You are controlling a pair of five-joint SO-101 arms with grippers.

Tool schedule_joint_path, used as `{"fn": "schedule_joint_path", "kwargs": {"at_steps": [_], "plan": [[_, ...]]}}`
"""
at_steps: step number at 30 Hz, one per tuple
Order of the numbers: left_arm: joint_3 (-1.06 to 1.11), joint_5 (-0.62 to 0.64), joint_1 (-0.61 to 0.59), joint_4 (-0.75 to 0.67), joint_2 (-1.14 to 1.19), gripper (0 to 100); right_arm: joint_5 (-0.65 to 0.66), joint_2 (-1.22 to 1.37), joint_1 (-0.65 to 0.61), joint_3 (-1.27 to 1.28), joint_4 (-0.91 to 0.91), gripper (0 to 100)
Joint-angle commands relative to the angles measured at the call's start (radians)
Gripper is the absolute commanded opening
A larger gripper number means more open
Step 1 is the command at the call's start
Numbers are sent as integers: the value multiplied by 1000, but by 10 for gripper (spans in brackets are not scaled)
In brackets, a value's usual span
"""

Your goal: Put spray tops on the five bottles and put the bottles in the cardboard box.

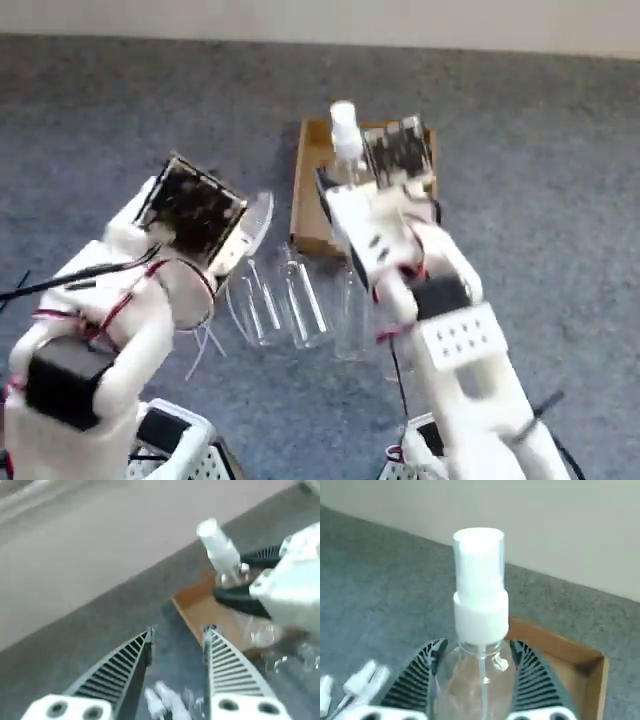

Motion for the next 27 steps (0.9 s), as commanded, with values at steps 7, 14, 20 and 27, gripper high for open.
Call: {"fn": "schedule_joint_path", "kwargs": {"at_steps": [7,14,20,27], "plan": [[486,164,-21,-466,-5,232,-98,412,-73,-631,355,3],[490,169,-19,-494,-7,224,-100,478,-114,-728,430,3],[481,170,-21,-470,-47,224,-100,479,-119,-731,446,3],[567,167,-24,-505,-173,224,-101,475,-160,-734,515,3]]}}
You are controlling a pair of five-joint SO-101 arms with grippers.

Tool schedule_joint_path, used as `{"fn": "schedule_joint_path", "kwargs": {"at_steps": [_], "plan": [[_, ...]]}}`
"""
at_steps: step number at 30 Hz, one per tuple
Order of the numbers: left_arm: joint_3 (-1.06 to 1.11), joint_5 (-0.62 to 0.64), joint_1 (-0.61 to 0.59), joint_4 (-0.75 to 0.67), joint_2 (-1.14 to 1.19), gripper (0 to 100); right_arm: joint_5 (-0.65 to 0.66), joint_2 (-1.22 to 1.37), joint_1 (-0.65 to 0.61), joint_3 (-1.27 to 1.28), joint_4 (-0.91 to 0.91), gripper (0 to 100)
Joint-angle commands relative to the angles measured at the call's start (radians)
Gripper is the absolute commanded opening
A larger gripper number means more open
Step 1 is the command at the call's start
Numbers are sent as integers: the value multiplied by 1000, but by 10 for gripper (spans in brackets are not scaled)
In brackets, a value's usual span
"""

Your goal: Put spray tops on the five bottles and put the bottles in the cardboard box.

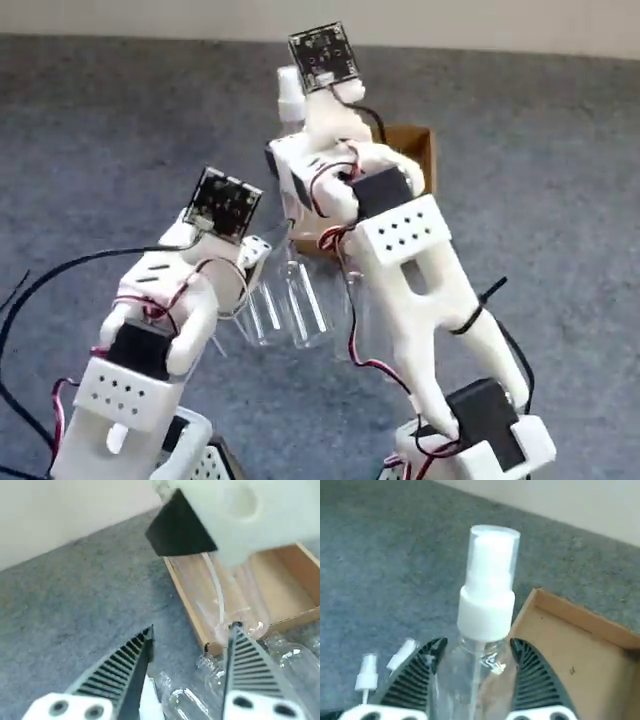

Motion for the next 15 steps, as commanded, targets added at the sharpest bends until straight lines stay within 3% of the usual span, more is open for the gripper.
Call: {"fn": "schedule_joint_path", "kwargs": {"at_steps": [1,15], "plan": [[33,6,-8,-63,-27,224,-8,-16,-39,-71,47,3],[65,3,-41,-97,2,224,-40,-116,-44,-64,104,3]]}}
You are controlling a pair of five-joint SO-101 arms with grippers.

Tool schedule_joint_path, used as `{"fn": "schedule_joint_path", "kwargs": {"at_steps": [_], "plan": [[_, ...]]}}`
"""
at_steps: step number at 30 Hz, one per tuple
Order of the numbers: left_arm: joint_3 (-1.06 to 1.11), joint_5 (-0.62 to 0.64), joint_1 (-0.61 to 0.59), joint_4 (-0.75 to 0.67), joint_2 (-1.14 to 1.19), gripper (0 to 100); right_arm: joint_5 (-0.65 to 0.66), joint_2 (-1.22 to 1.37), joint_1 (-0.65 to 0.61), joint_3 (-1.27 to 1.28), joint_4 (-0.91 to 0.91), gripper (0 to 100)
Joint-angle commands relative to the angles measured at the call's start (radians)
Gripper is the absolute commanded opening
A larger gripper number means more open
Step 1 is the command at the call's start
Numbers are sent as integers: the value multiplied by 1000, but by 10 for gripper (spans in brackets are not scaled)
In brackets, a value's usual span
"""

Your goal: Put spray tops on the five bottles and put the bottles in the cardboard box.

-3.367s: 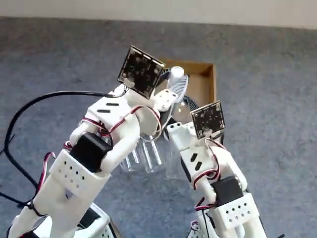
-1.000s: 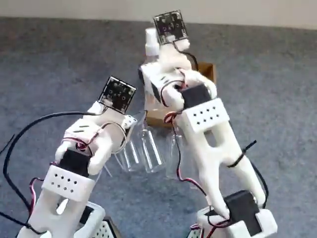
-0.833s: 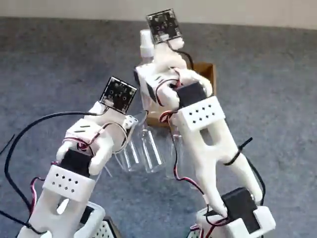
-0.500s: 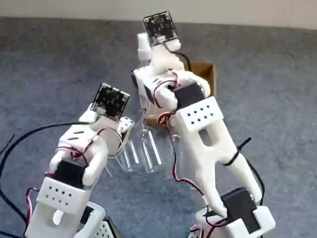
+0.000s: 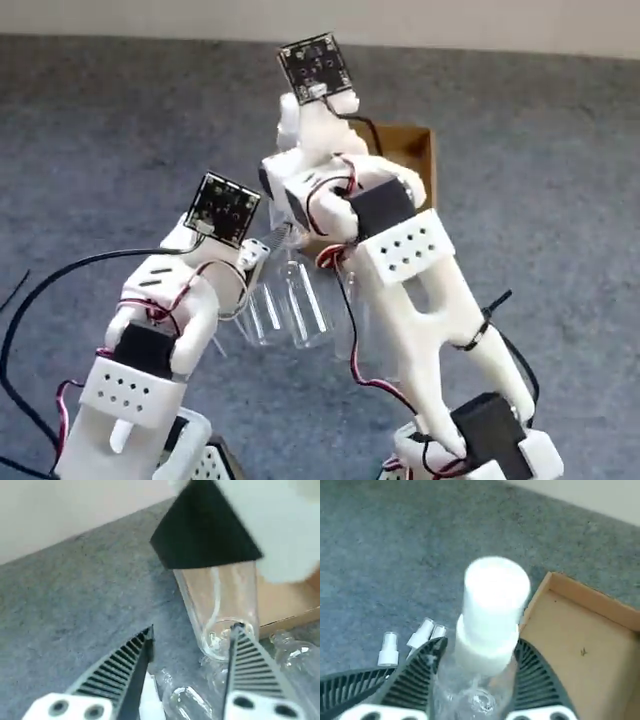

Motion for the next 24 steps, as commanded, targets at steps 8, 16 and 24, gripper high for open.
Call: {"fn": "schedule_joint_path", "kwargs": {"at_steps": [8,16,24], "plan": [[33,3,-54,-17,-2,224,57,142,173,-65,-291,3],[90,3,-202,-80,5,224,135,444,228,-180,-553,3],[113,3,-208,-126,5,224,137,610,240,-303,-564,3]]}}
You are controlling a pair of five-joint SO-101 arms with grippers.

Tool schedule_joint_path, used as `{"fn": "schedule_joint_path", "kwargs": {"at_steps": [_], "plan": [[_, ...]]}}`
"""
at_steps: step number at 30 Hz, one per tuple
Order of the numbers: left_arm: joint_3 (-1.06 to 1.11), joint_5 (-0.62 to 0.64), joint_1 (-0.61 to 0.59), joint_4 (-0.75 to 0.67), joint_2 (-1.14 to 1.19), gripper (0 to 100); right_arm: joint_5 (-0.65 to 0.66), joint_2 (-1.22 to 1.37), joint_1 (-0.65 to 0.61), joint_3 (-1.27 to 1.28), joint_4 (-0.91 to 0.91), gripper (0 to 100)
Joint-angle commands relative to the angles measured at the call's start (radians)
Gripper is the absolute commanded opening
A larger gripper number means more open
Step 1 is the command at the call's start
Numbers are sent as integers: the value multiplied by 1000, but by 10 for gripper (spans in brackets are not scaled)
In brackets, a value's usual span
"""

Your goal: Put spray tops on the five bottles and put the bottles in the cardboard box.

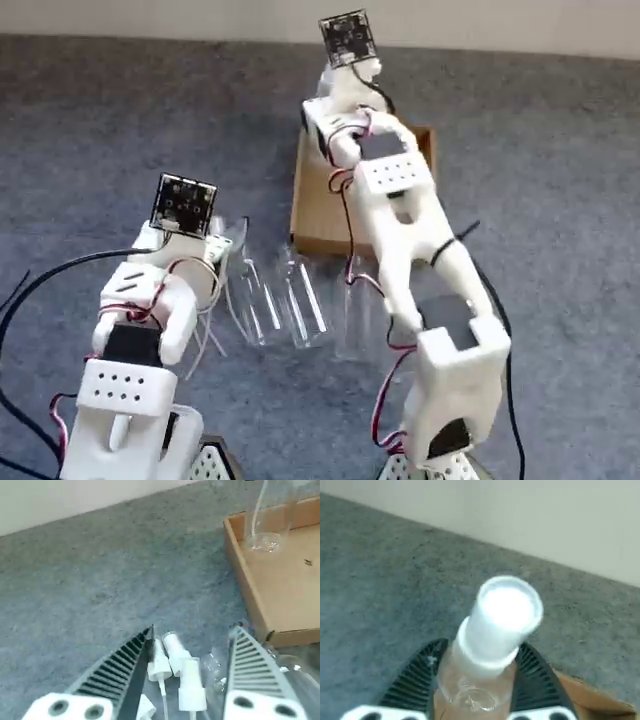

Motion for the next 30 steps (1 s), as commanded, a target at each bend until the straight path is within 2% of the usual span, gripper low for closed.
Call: {"fn": "schedule_joint_path", "kwargs": {"at_steps": [1,10,30], "plan": [[-7,3,-13,-28,5,224,11,22,15,-94,-36,3],[-7,3,-13,-26,5,224,9,61,13,-93,-136,3],[-7,3,-13,-28,5,224,14,64,8,15,-140,3]]}}
